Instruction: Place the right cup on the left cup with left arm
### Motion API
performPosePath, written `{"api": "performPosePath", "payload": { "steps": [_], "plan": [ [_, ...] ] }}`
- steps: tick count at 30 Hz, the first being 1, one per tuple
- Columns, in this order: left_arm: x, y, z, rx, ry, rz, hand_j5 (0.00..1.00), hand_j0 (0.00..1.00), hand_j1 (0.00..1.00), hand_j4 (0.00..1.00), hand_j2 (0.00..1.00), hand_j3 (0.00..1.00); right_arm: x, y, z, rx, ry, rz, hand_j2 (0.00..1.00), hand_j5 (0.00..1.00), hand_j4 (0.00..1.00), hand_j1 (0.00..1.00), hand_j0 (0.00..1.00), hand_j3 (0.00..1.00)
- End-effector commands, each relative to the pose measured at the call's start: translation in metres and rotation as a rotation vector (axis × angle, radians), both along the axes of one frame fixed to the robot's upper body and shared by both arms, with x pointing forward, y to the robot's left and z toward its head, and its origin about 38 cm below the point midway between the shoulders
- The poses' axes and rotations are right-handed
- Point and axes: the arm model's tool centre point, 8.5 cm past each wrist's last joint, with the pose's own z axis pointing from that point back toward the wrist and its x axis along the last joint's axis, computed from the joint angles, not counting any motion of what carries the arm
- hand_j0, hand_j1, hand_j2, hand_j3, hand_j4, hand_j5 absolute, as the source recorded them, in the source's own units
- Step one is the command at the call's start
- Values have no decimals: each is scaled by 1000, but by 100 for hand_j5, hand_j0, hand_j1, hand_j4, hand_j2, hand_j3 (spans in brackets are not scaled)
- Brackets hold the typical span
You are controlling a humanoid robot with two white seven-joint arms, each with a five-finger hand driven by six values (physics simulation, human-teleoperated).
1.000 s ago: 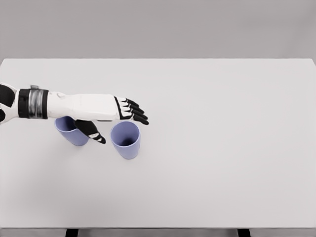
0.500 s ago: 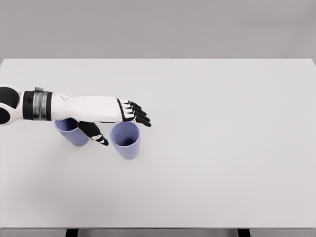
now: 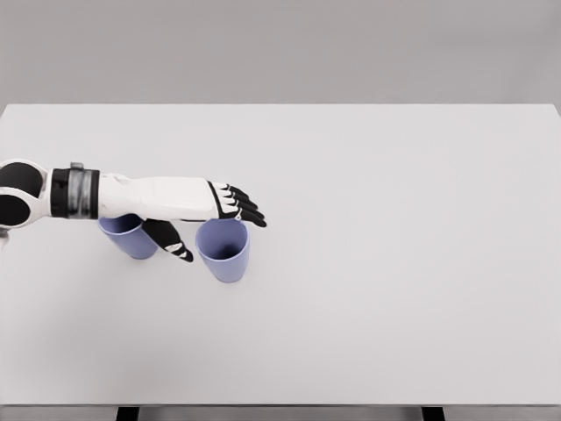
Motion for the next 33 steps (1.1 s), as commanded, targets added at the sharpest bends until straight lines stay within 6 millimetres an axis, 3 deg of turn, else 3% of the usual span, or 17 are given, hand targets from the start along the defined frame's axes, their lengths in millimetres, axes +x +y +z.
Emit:
{"api": "performPosePath", "payload": {
  "steps": [1, 15, 22, 33],
  "plan": [
    [1, 0, 0, -6, 4, 5, 100, 100, 100, 100, 100, 100, 0, 0, 0, 1, 0, 1, 100, 100, 100, 100, 100, 100],
    [8, 5, -4, 0, 13, 31, 100, 100, 100, 100, 100, 100, 0, 0, 0, 1, 0, 1, 100, 100, 100, 100, 100, 100],
    [8, -5, -8, 4, 4, 14, 100, 100, 100, 100, 100, 100, 0, 0, 0, 1, 0, 1, 100, 100, 100, 100, 100, 100],
    [6, -4, -24, 11, 25, 26, 100, 100, 100, 100, 100, 100, 0, 0, 0, 1, 0, 1, 100, 100, 100, 100, 100, 100]
  ]
}}
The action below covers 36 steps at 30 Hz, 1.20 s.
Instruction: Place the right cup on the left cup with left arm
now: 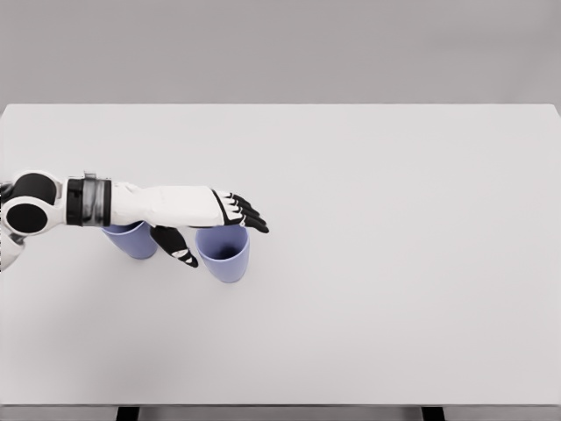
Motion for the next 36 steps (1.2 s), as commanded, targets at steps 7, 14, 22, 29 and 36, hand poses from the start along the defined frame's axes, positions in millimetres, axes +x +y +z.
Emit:
{"api": "performPosePath", "payload": {
  "steps": [7, 14, 22, 29, 36],
  "plan": [
    [1, -2, -5, 9, -2, 3, 100, 100, 100, 100, 100, 100, 0, 0, 0, 1, 0, 1, 100, 100, 100, 100, 100, 100],
    [1, -3, -12, 16, 4, 7, 80, 80, 80, 80, 80, 80, 0, 0, 0, 1, 0, 1, 100, 100, 100, 100, 100, 100],
    [1, -2, -5, -17, -7, 17, 56, 56, 56, 56, 56, 56, 0, 0, 0, 1, 0, 1, 100, 100, 100, 100, 100, 100],
    [-8, 10, 25, -93, 10, 15, 48, 48, 48, 48, 48, 48, -1, 0, 0, 1, 1, 1, 100, 100, 100, 100, 100, 100],
    [-11, 43, 86, -109, -59, 42, 48, 48, 48, 48, 48, 48, 0, 0, 0, 1, 0, 1, 100, 100, 100, 100, 100, 100]
  ]
}}
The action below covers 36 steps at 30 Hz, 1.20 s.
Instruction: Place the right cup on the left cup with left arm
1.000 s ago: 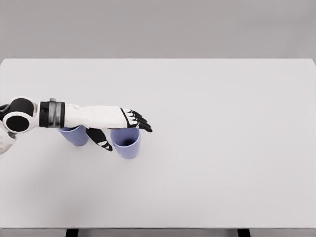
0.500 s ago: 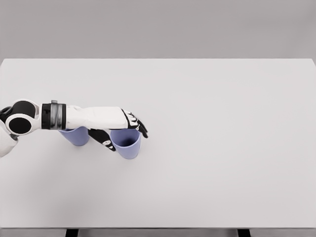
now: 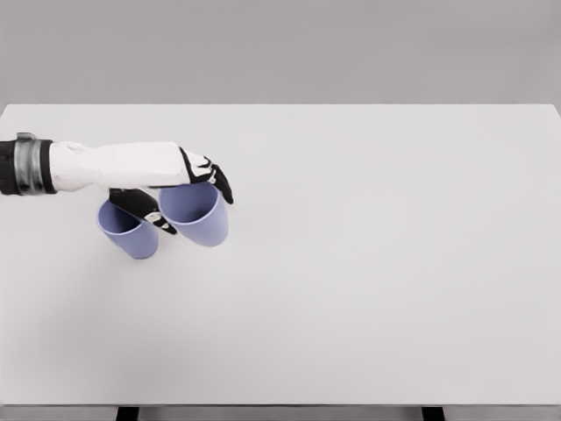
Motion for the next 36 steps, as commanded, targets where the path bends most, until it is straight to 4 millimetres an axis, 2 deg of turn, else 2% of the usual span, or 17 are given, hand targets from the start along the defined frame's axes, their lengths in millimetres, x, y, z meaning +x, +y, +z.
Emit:
{"api": "performPosePath", "payload": {
  "steps": [1, 11, 16, 24, 28, 31, 36],
  "plan": [
    [-6, 11, 11, -13, 6, 12, 48, 48, 48, 48, 48, 48, 0, 0, 0, 1, 0, 1, 100, 100, 100, 100, 100, 100],
    [-7, 39, 71, -41, -64, 59, 49, 49, 49, 49, 49, 49, 0, 0, 0, 1, 0, 1, 100, 100, 100, 100, 100, 100],
    [-12, 65, 92, -21, -94, 120, 49, 49, 49, 49, 49, 49, 0, 0, 0, 1, 0, 1, 100, 100, 100, 100, 100, 100],
    [-16, 89, 89, 38, -72, 174, 49, 49, 49, 49, 49, 49, 0, 0, 0, 1, 0, 1, 100, 100, 100, 100, 100, 100],
    [-18, 92, 79, 76, -39, 172, 49, 49, 49, 49, 49, 49, 0, 0, 0, 1, 0, 1, 100, 100, 100, 100, 100, 100],
    [-16, 94, 79, 76, -38, 181, 49, 49, 49, 49, 49, 49, 0, 0, 0, 1, 0, 1, 100, 100, 100, 100, 100, 100],
    [-7, 98, 68, 74, -8, 204, 49, 49, 49, 49, 49, 49, 0, 0, 0, 1, 0, 1, 100, 100, 100, 100, 100, 100]
  ]
}}
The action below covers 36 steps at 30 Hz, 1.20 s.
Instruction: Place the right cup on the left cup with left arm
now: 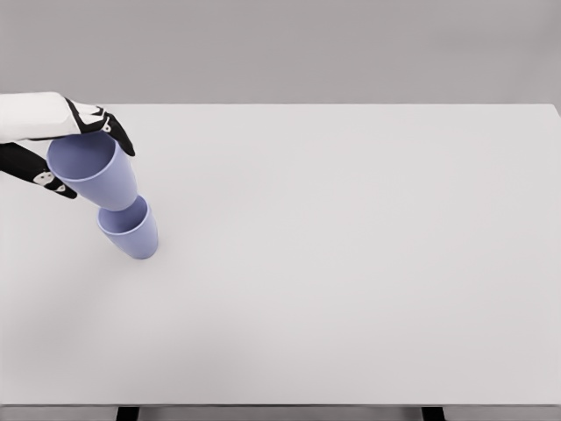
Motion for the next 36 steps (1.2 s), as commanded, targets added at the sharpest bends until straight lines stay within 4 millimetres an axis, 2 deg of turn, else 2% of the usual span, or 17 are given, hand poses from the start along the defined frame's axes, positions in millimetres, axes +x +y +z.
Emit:
{"api": "performPosePath", "payload": {
  "steps": [1, 7, 11, 30, 36],
  "plan": [
    [6, 4, -5, -9, 16, 21, 50, 50, 50, 50, 50, 50, 0, 0, 0, 1, 0, 1, 100, 100, 100, 100, 100, 100],
    [8, 2, -8, -12, 20, 19, 50, 50, 50, 50, 50, 50, 0, 0, 0, 1, 0, 1, 100, 100, 100, 100, 100, 100],
    [7, 2, -16, -2, 44, 17, 50, 50, 50, 50, 50, 50, 0, 0, 0, 1, 0, 1, 100, 100, 100, 100, 100, 100],
    [8, -1, -18, -6, 46, 10, 50, 50, 50, 50, 50, 50, 0, 0, 0, 1, 0, 1, 100, 100, 100, 100, 100, 100],
    [10, 6, -26, 3, 66, 34, 50, 50, 50, 50, 50, 50, 0, 0, 0, 1, 0, 1, 100, 100, 100, 100, 100, 100]
  ]
}}
